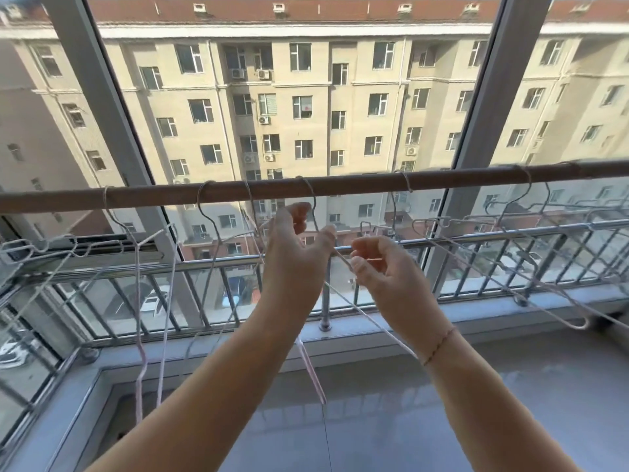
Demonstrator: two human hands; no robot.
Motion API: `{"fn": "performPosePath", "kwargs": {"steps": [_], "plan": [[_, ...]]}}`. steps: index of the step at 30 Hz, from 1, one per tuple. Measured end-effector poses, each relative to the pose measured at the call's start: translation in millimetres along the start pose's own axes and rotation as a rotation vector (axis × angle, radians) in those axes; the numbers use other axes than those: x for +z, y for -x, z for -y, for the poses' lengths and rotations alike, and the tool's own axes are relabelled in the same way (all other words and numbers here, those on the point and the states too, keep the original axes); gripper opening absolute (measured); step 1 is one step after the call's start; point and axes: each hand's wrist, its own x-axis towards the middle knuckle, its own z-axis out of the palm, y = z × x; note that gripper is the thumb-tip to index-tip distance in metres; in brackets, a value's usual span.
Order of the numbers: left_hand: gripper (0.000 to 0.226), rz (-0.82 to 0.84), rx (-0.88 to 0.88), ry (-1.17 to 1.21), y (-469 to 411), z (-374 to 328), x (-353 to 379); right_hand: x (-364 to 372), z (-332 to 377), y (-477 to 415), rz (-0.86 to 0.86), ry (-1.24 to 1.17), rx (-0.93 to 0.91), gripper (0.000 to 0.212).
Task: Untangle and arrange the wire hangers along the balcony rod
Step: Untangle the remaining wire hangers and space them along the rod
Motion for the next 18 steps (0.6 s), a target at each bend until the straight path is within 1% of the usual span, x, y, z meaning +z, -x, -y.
{"fn": "performPosePath", "kwargs": {"steps": [4, 8, 12, 13, 15, 17, 18], "plan": [[0.033, 0.091, 0.048, -0.005, 6, 0, 17, -18, -4, 4, -0.055, -0.032, 0.008, 0.018], [0.028, 0.124, 0.097, -0.004, 12, 1, 31, -30, -11, 9, -0.101, -0.026, 0.001, 0.016], [0.027, 0.201, 0.060, 0.001, 13, 0, 47, -39, -27, 7, -0.278, 0.187, -0.007, 0.020], [0.029, 0.222, 0.047, -0.010, 13, 0, 51, -41, -32, 5, -0.275, 0.228, 0.019, 0.023], [0.034, 0.271, 0.003, -0.030, 14, -2, 61, -42, -39, 2, -0.196, 0.241, 0.104, 0.028], [0.042, 0.323, -0.072, -0.047, 13, -2, 72, -43, -43, -1, -0.121, 0.151, 0.147, 0.029], [0.044, 0.339, -0.111, -0.060, 12, -1, 79, -43, -45, -2, -0.115, 0.093, 0.150, 0.029]]}}
